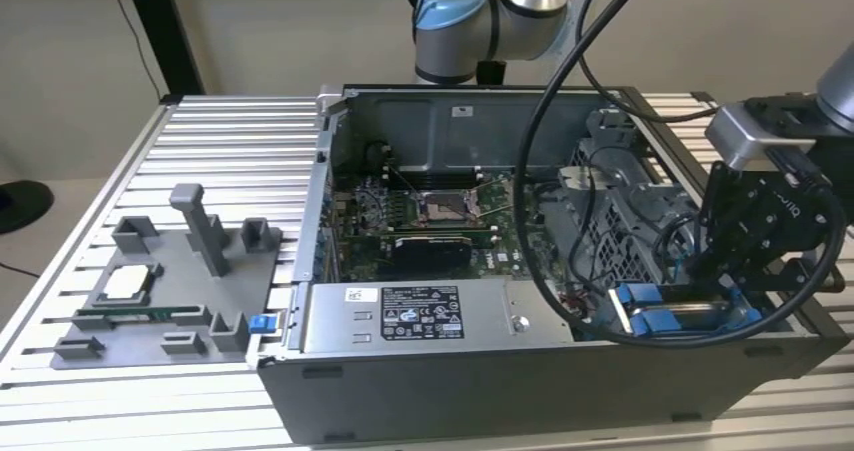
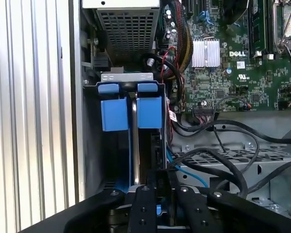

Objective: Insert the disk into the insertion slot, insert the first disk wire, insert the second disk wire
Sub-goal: 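Insert the first disk wire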

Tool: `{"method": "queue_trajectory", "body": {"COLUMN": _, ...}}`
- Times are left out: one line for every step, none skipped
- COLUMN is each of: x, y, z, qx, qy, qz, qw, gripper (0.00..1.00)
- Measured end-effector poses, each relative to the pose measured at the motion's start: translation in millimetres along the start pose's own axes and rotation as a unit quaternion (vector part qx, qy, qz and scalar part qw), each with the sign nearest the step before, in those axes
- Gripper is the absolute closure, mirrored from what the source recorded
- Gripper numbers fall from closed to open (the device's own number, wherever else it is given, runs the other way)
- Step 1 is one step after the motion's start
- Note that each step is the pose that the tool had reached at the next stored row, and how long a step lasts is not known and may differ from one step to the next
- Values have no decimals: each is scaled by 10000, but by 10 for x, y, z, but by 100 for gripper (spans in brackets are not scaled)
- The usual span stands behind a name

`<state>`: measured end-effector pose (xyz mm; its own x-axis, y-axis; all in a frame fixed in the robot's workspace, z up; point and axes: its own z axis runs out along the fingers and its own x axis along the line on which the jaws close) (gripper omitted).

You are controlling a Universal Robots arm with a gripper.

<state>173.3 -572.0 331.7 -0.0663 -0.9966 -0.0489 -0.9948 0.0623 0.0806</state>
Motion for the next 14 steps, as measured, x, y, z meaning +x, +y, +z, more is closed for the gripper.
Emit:
{"method": "queue_trajectory", "body": {"x": 0, "y": 0, "z": -2, "qx": 0, "qy": 2, "qz": 0, "qw": 10000, "gripper": 100}}
{"method": "queue_trajectory", "body": {"x": 0, "y": 0, "z": -4, "qx": 0, "qy": 4, "qz": 0, "qw": 10000, "gripper": 100}}
{"method": "queue_trajectory", "body": {"x": 0, "y": 0, "z": -5, "qx": 0, "qy": 5, "qz": 0, "qw": 10000, "gripper": 100}}
{"method": "queue_trajectory", "body": {"x": 0, "y": 1, "z": -5, "qx": 0, "qy": 6, "qz": 1, "qw": 10000, "gripper": 100}}
{"method": "queue_trajectory", "body": {"x": 0, "y": 0, "z": -6, "qx": 0, "qy": 6, "qz": 0, "qw": 10000, "gripper": 100}}
{"method": "queue_trajectory", "body": {"x": 0, "y": 1, "z": -9, "qx": 1, "qy": 6, "qz": 1, "qw": 10000, "gripper": 100}}
{"method": "queue_trajectory", "body": {"x": 0, "y": 1, "z": -18, "qx": 0, "qy": 5, "qz": 0, "qw": 10000, "gripper": 100}}
{"method": "queue_trajectory", "body": {"x": -2, "y": 3, "z": -34, "qx": 0, "qy": 5, "qz": 1, "qw": 10000, "gripper": 100}}
{"method": "queue_trajectory", "body": {"x": -2, "y": 5, "z": -57, "qx": 0, "qy": 5, "qz": 0, "qw": 10000, "gripper": 100}}
{"method": "queue_trajectory", "body": {"x": -4, "y": 7, "z": -90, "qx": 1, "qy": 5, "qz": 0, "qw": 10000, "gripper": 100}}
{"method": "queue_trajectory", "body": {"x": -6, "y": 10, "z": -128, "qx": 1, "qy": 5, "qz": 1, "qw": 10000, "gripper": 100}}
{"method": "queue_trajectory", "body": {"x": -8, "y": 14, "z": -167, "qx": 1, "qy": 5, "qz": 1, "qw": 10000, "gripper": 100}}
{"method": "queue_trajectory", "body": {"x": -10, "y": 17, "z": -212, "qx": 1, "qy": 6, "qz": 1, "qw": 10000, "gripper": 100}}
{"method": "queue_trajectory", "body": {"x": -13, "y": 21, "z": -261, "qx": 1, "qy": 5, "qz": 0, "qw": 10000, "gripper": 100}}
